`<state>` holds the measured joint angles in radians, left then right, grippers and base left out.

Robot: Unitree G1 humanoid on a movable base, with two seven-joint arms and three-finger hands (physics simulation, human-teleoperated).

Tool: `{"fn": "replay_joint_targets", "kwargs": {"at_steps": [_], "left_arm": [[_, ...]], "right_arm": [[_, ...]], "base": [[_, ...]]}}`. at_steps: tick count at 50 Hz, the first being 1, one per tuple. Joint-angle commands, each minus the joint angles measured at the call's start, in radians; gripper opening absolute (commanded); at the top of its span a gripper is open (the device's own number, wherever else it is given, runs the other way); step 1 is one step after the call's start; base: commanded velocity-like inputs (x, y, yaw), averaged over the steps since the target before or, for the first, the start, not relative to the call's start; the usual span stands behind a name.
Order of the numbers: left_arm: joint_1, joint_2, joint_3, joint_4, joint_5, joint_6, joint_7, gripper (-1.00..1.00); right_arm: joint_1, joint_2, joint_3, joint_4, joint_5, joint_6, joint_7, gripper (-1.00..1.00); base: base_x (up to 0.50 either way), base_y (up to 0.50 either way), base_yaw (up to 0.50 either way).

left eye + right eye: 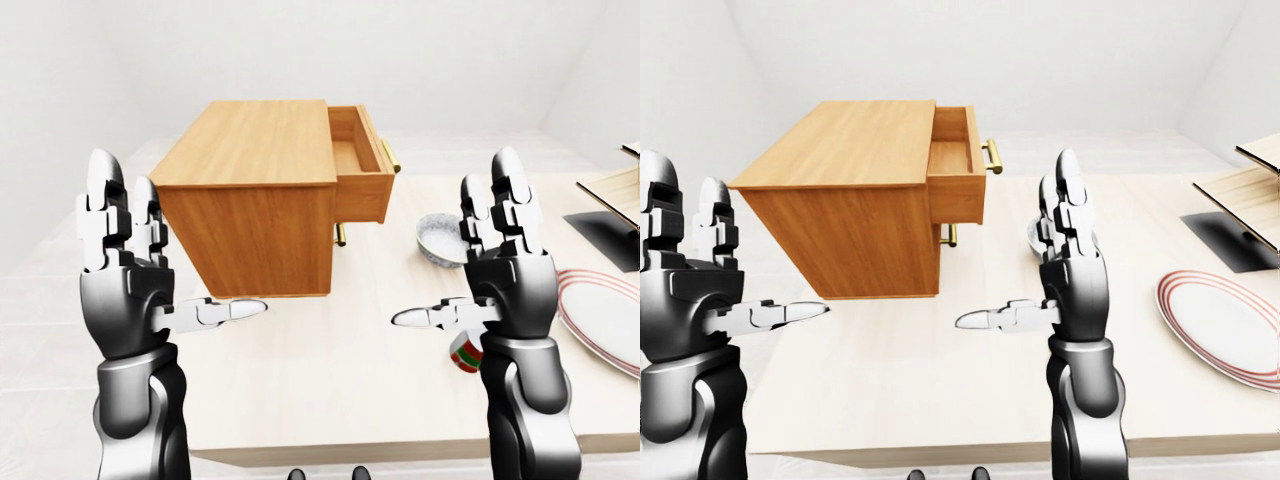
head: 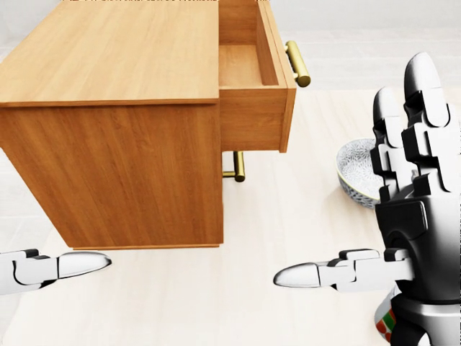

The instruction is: Close the top drawer of the cabinet.

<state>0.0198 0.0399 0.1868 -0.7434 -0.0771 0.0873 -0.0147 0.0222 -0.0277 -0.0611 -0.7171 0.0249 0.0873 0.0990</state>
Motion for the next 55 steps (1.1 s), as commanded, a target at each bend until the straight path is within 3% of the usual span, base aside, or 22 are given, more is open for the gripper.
{"fn": "replay_joint_targets", "kwargs": {"at_steps": [1, 13, 39, 41, 53, 55], "left_arm": [[0.007, -0.003, -0.007, 0.011, 0.005, 0.0, -0.002, 1.0], [0.014, -0.006, -0.009, 0.018, 0.008, 0.0, -0.005, 1.0], [0.027, -0.014, -0.024, 0.039, 0.005, 0.0, -0.012, 1.0], [0.027, 0.001, -0.04, 0.048, 0.05, 0.0, 0.002, 1.0], [0.037, 0.006, -0.057, 0.044, 0.063, 0.0, -0.026, 1.0], [0.03, 0.0, -0.051, 0.052, 0.068, 0.0, -0.021, 1.0]], "right_arm": [[0.009, 0.004, 0.003, 0.01, 0.001, 0.0, 0.005, 1.0], [0.005, 0.006, -0.01, 0.02, 0.0, 0.0, -0.009, 1.0], [-0.042, 0.01, 0.005, 0.071, -0.023, 0.0, -0.05, 1.0], [-0.055, 0.01, -0.002, 0.074, -0.015, 0.0, -0.054, 1.0], [-0.069, 0.007, -0.007, 0.083, -0.009, 0.0, -0.065, 1.0], [-0.059, -0.002, -0.013, 0.129, 0.017, 0.0, -0.027, 1.0]], "base": [[0.29, 0.43, 0.0], [0.32, 0.41, 0.0], [0.06, -0.02, 0.0], [0.0, 0.0, 0.0], [0.0, 0.0, 0.0], [0.0, 0.0, 0.0]]}}
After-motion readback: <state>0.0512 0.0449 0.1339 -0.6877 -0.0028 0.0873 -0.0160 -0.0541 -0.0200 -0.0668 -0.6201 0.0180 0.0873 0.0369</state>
